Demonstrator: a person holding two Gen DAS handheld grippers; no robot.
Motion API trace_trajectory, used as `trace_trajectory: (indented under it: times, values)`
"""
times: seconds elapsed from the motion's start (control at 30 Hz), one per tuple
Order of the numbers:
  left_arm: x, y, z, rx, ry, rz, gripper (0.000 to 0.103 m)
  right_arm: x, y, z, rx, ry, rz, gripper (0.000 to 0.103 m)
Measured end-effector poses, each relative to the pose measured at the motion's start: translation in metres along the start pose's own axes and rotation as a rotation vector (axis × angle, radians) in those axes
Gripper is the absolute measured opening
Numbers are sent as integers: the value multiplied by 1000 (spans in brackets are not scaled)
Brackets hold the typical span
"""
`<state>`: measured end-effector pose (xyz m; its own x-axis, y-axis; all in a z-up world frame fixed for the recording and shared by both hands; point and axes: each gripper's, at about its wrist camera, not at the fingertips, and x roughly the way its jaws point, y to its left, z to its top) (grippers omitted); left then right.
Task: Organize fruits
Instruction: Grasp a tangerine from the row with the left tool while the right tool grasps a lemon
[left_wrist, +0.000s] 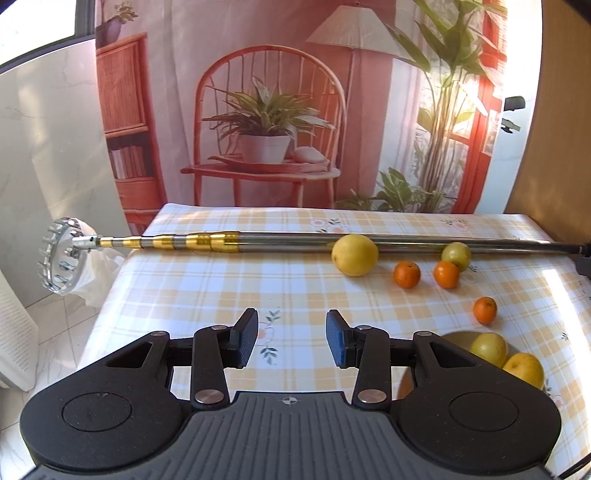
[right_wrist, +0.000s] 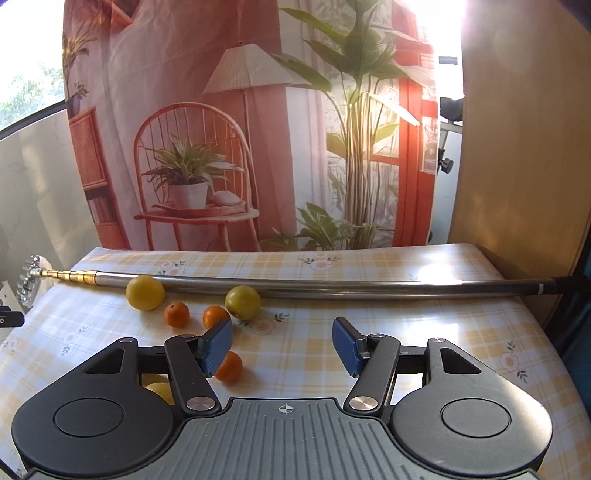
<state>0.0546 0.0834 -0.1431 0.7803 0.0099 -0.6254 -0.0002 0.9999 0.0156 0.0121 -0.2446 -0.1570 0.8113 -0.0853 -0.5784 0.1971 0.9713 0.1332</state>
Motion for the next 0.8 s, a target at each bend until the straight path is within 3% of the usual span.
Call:
trace_trajectory:
  times: [0.13, 0.37, 0.57, 0.8]
  values:
    - [-1, 14, 4, -42, 5, 10, 43, 5, -4, -1, 40, 16, 19, 65]
    - [5, 13, 11, -47, 10, -8, 43, 14, -5, -5, 51, 33, 29, 67]
    - [24, -13, 26, 16, -3, -59, 50, 25, -7, -3, 39, 35, 48, 67]
    - [59, -68, 48, 164, -14, -144, 50, 45, -15, 6, 62, 36, 87, 67]
